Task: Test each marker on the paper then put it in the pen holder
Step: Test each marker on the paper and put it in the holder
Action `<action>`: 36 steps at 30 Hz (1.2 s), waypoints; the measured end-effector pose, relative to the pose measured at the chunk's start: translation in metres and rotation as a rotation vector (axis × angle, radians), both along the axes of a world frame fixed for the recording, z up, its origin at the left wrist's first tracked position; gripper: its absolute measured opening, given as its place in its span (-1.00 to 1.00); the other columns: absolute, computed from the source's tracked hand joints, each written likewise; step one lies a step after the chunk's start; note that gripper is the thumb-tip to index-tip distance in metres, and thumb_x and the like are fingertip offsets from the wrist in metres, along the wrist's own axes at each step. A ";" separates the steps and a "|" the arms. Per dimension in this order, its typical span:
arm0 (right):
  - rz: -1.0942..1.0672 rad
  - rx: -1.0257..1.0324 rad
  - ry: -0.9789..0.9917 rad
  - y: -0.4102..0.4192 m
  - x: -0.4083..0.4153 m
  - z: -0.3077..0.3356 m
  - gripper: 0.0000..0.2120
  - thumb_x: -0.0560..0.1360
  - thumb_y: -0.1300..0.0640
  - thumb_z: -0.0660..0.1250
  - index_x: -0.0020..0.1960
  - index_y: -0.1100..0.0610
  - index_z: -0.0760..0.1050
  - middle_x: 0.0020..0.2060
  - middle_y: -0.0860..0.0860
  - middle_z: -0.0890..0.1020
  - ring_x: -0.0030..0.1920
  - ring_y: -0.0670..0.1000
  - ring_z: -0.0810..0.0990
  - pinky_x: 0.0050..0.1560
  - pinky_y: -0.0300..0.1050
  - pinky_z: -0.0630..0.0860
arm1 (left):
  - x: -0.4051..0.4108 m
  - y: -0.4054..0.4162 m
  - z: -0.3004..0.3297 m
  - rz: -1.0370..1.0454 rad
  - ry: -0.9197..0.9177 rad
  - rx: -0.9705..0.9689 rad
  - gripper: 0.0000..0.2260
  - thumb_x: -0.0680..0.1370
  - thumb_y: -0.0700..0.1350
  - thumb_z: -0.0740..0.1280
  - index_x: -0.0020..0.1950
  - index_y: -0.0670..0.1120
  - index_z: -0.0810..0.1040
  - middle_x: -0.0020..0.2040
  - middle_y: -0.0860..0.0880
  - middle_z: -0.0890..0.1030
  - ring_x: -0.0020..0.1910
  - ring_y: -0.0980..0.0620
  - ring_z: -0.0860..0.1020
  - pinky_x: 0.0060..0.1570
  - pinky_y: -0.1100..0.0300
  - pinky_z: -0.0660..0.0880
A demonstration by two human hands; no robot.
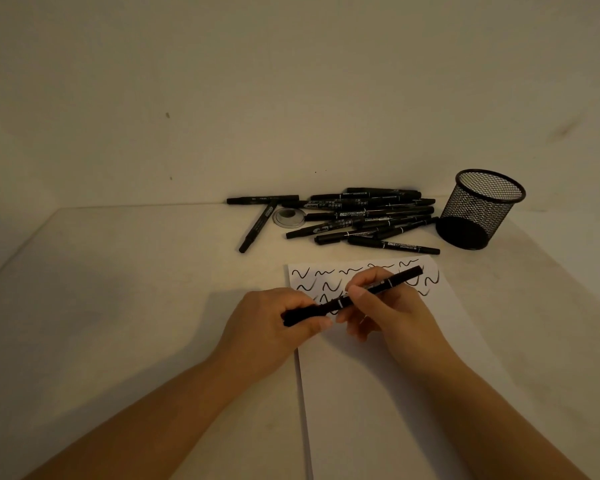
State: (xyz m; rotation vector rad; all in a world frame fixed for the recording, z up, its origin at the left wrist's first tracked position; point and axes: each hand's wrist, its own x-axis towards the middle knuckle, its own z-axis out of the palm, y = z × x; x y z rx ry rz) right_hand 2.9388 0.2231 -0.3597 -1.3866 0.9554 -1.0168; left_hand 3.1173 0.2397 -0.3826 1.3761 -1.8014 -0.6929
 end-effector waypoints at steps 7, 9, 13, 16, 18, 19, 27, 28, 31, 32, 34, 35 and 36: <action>0.039 -0.045 -0.003 0.000 -0.002 -0.001 -0.89 0.38 0.14 0.32 -0.17 0.20 0.50 -0.46 0.03 0.58 -0.47 -0.04 0.49 -0.47 -0.24 0.43 | -0.006 0.006 -0.002 -0.042 0.099 -0.053 -0.66 0.52 0.20 0.01 -0.27 0.13 0.48 -0.48 0.08 0.36 -0.49 0.14 0.30 -0.45 0.31 0.19; 0.041 -0.034 -0.002 0.000 0.000 -0.002 -0.96 0.43 0.21 0.31 -0.18 0.19 0.49 -0.48 0.02 0.56 -0.50 -0.06 0.45 -0.50 -0.27 0.38 | -0.008 0.006 -0.002 -0.021 0.110 -0.035 -0.64 0.51 0.21 0.00 -0.32 0.11 0.46 -0.48 0.04 0.34 -0.48 0.12 0.30 -0.42 0.18 0.23; 0.041 -0.024 -0.014 0.001 0.001 -0.005 -0.92 0.49 0.30 0.26 -0.18 0.20 0.45 -0.52 -0.02 0.52 -0.56 -0.12 0.36 -0.55 -0.35 0.29 | -0.009 0.006 0.001 -0.042 0.032 -0.014 -0.67 0.54 0.17 0.00 -0.33 0.13 0.41 -0.47 -0.02 0.36 -0.46 -0.01 0.34 -0.39 0.08 0.28; 0.062 -0.023 -0.048 0.001 0.002 -0.005 -0.93 0.47 0.29 0.26 -0.18 0.19 0.44 -0.52 -0.02 0.51 -0.57 -0.11 0.33 -0.55 -0.34 0.27 | -0.009 0.007 0.001 -0.057 0.036 -0.017 -0.66 0.50 0.22 -0.04 -0.34 0.14 0.39 -0.46 -0.04 0.37 -0.43 -0.07 0.37 -0.39 0.10 0.28; 0.077 -0.019 -0.057 0.001 0.002 -0.005 -0.93 0.47 0.28 0.25 -0.18 0.18 0.44 -0.51 -0.02 0.51 -0.57 -0.11 0.32 -0.56 -0.34 0.26 | -0.008 0.006 0.000 -0.059 0.054 -0.002 -0.67 0.52 0.19 0.00 -0.34 0.13 0.40 -0.44 -0.08 0.39 -0.42 -0.08 0.38 -0.37 0.08 0.29; 0.086 -0.023 -0.055 0.001 0.002 -0.005 -0.93 0.47 0.28 0.25 -0.18 0.18 0.44 -0.51 -0.02 0.51 -0.57 -0.12 0.32 -0.56 -0.35 0.26 | -0.008 0.005 0.000 -0.062 0.065 0.012 -0.68 0.54 0.15 0.01 -0.33 0.13 0.41 -0.44 -0.10 0.39 -0.42 -0.08 0.37 -0.37 0.08 0.30; 0.126 -0.051 -0.081 0.002 0.005 -0.005 -0.84 0.34 0.13 0.30 -0.17 0.21 0.45 -0.46 0.04 0.51 -0.51 -0.04 0.44 -0.50 -0.23 0.42 | -0.008 0.004 -0.003 -0.046 0.131 0.044 -0.67 0.54 0.10 0.02 -0.33 0.09 0.45 -0.33 -0.24 0.50 -0.31 -0.15 0.45 -0.22 -0.04 0.42; 0.128 -0.055 -0.090 0.002 0.006 -0.005 -0.84 0.35 0.13 0.31 -0.17 0.22 0.45 -0.45 0.05 0.51 -0.50 -0.03 0.45 -0.49 -0.22 0.44 | -0.007 0.003 -0.003 -0.045 0.142 0.051 -0.67 0.53 0.10 0.02 -0.33 0.09 0.45 -0.31 -0.25 0.51 -0.29 -0.17 0.46 -0.20 -0.08 0.43; 0.098 -0.072 -0.080 0.002 0.008 -0.006 -0.85 0.37 0.13 0.30 -0.15 0.22 0.45 -0.46 0.02 0.53 -0.50 -0.03 0.47 -0.47 -0.22 0.45 | -0.006 0.001 -0.004 -0.042 0.159 0.061 -0.66 0.53 0.12 0.02 -0.34 0.12 0.46 -0.29 -0.25 0.51 -0.27 -0.14 0.46 -0.18 -0.06 0.45; 0.070 -0.081 -0.050 0.002 0.009 -0.005 -0.87 0.39 0.14 0.30 -0.14 0.20 0.46 -0.47 0.01 0.55 -0.50 -0.04 0.48 -0.48 -0.24 0.45 | -0.006 0.000 -0.004 -0.037 0.156 0.060 -0.66 0.53 0.13 0.01 -0.34 0.13 0.46 -0.29 -0.25 0.51 -0.26 -0.13 0.47 -0.19 -0.04 0.45; -0.022 -0.089 0.063 0.002 0.013 -0.005 -0.94 0.45 0.15 0.30 -0.16 0.14 0.49 -0.47 -0.05 0.58 -0.50 -0.11 0.49 -0.48 -0.30 0.43 | -0.008 0.000 -0.005 -0.001 0.155 0.061 -0.66 0.54 0.15 0.00 -0.32 0.14 0.46 -0.29 -0.22 0.53 -0.26 -0.14 0.49 -0.16 -0.05 0.47; -0.079 -0.099 0.142 0.001 0.014 -0.005 -0.93 0.46 0.14 0.31 -0.20 0.09 0.50 -0.48 -0.09 0.59 -0.52 -0.15 0.49 -0.48 -0.34 0.42 | -0.008 0.000 -0.005 0.033 0.161 0.055 -0.64 0.55 0.18 -0.01 -0.29 0.13 0.46 -0.32 -0.13 0.55 -0.30 -0.10 0.49 -0.20 0.00 0.47; -0.139 -0.117 0.222 0.001 0.015 -0.005 -0.88 0.47 0.10 0.32 -0.24 0.05 0.50 -0.50 -0.13 0.59 -0.52 -0.18 0.48 -0.48 -0.38 0.40 | -0.008 0.001 -0.005 0.071 0.165 0.046 -0.62 0.56 0.21 -0.03 -0.26 0.10 0.47 -0.39 -0.01 0.54 -0.39 0.01 0.46 -0.30 0.10 0.43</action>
